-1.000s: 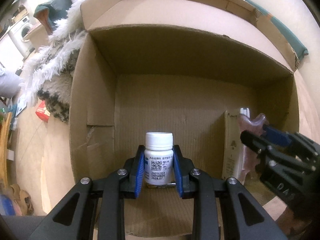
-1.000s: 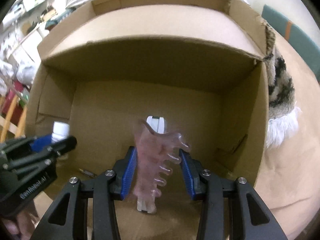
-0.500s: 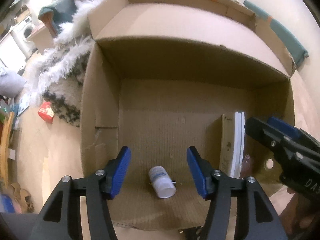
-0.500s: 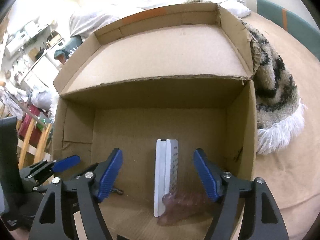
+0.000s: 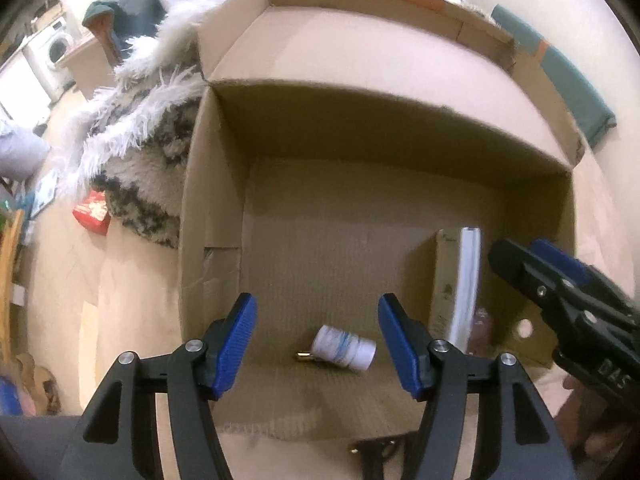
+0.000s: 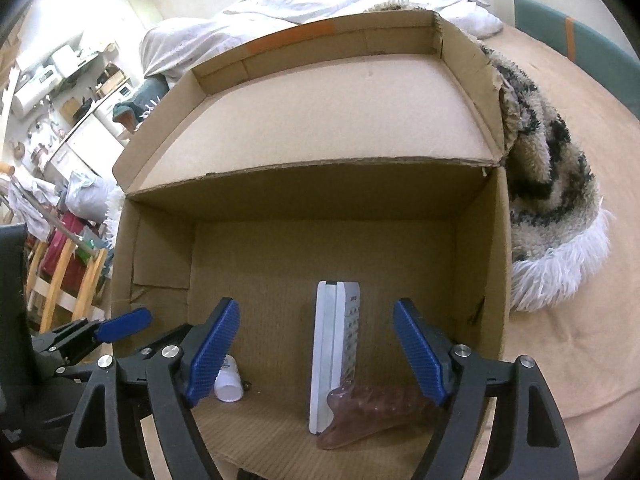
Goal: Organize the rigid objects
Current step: 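Lower the pill bottle into the box with the left tool while the right tool places the pink comb, then grasp the white plug charger with the left tool, then grasp the black-red power bank with the right tool, then drop the plug charger into the box with the left tool while the right tool lowers the power bank in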
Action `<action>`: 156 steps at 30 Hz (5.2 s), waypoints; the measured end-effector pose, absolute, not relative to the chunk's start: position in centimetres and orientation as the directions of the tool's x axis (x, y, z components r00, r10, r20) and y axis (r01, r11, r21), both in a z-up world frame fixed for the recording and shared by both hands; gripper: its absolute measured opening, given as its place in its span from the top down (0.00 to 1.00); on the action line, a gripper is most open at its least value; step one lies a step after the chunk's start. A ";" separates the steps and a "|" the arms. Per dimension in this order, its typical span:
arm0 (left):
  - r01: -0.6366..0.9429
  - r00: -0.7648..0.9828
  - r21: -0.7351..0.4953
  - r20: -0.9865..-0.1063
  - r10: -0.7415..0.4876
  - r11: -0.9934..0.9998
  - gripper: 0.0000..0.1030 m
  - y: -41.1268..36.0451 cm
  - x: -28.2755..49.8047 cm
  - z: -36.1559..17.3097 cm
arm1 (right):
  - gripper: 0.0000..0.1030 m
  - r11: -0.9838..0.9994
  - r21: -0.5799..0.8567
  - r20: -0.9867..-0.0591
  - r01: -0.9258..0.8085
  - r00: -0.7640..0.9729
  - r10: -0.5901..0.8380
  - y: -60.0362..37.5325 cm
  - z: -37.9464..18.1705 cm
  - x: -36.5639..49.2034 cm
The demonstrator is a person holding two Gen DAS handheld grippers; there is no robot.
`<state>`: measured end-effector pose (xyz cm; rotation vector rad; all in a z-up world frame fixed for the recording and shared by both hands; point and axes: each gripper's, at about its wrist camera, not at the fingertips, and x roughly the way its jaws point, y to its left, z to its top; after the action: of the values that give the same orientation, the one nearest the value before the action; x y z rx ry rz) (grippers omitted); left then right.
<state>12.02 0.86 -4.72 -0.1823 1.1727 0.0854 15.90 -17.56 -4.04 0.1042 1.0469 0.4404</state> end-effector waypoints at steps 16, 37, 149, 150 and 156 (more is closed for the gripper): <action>-0.215 0.415 -0.099 -0.910 -0.001 0.972 0.42 3.5 5.2 -2.5 | 0.19 0.922 0.271 -0.785 -0.278 0.491 0.379 -20.6 -0.9 10.6; -0.218 0.320 -0.097 -0.947 -0.023 0.971 0.40 2.3 2.1 -7.1 | 0.19 0.940 0.298 -0.865 -0.166 0.368 0.340 -22.5 -4.1 6.3; -0.214 0.558 0.037 -0.816 0.153 0.976 0.43 1.6 8.8 2.2 | 0.80 0.898 0.258 -0.716 -0.356 0.554 0.425 -20.2 2.9 11.5; -0.207 0.559 0.052 -0.813 0.161 0.977 0.43 1.3 9.3 1.8 | 0.80 0.904 0.249 -0.716 -0.349 0.562 0.414 -20.2 2.6 11.7; -0.176 0.548 0.043 -0.825 0.134 0.983 0.43 0.6 10.7 -0.8 | 0.80 0.918 0.246 -0.754 -0.311 0.534 0.382 -20.0 -0.6 12.3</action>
<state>10.68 0.62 -0.79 -0.0469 0.9733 0.1836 12.32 -20.01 -0.58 0.0851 0.9187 0.4133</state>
